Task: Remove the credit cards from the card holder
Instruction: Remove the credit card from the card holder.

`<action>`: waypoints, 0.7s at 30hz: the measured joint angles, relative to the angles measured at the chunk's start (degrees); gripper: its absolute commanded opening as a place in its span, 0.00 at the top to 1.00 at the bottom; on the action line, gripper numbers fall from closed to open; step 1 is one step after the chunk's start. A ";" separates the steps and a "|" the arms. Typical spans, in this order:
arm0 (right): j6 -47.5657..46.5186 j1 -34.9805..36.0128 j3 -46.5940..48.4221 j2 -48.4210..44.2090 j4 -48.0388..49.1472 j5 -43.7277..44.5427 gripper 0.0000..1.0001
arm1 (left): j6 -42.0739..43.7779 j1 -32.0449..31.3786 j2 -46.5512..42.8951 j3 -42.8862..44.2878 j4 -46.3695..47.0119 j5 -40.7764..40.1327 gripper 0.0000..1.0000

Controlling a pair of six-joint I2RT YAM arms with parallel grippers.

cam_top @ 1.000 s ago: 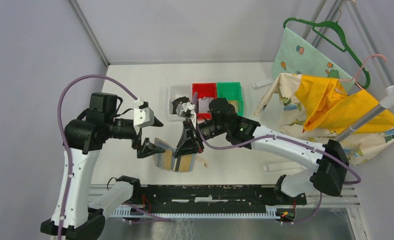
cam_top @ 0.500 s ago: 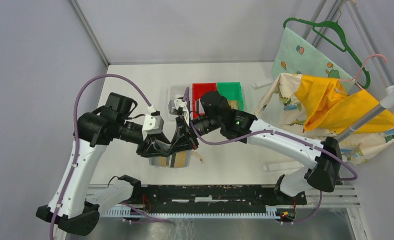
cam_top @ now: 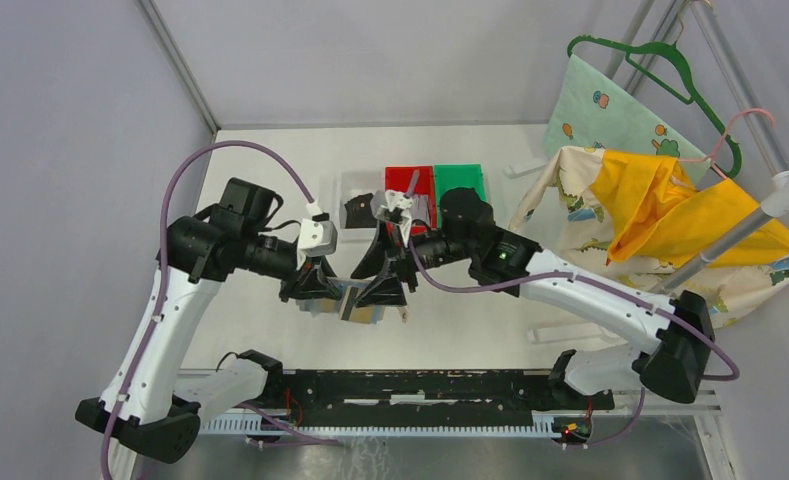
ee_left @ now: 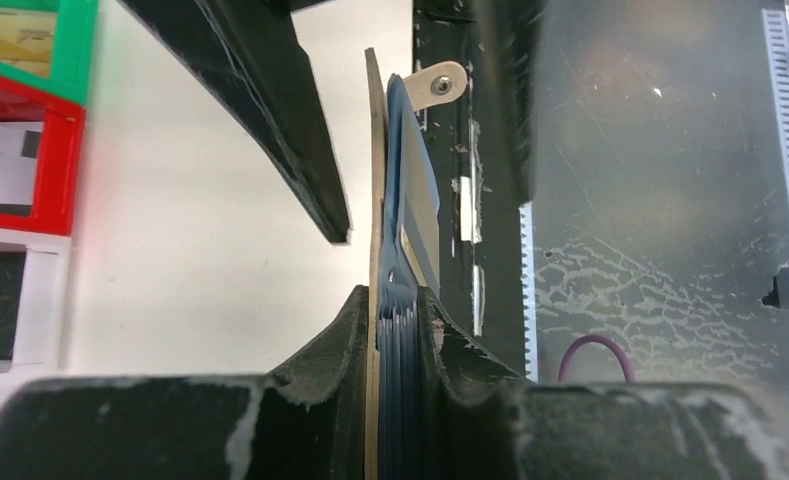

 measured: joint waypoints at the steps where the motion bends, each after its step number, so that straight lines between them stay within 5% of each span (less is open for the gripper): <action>1: 0.90 -0.31 -1.38 -1.36 1.49 0.26 0.27 | -1.33 0.00 -0.07 0.00 1.14 -0.28 0.98; 8: 6.27 -1.07 -14.69 -10.56 17.77 5.86 0.20 | -19.23 0.00 -3.74 -1.09 16.90 -1.68 0.98; 21: 14.97 -1.07 -29.38 -15.93 37.27 18.58 0.57 | -46.90 0.00 -6.29 -2.38 37.31 -1.44 0.98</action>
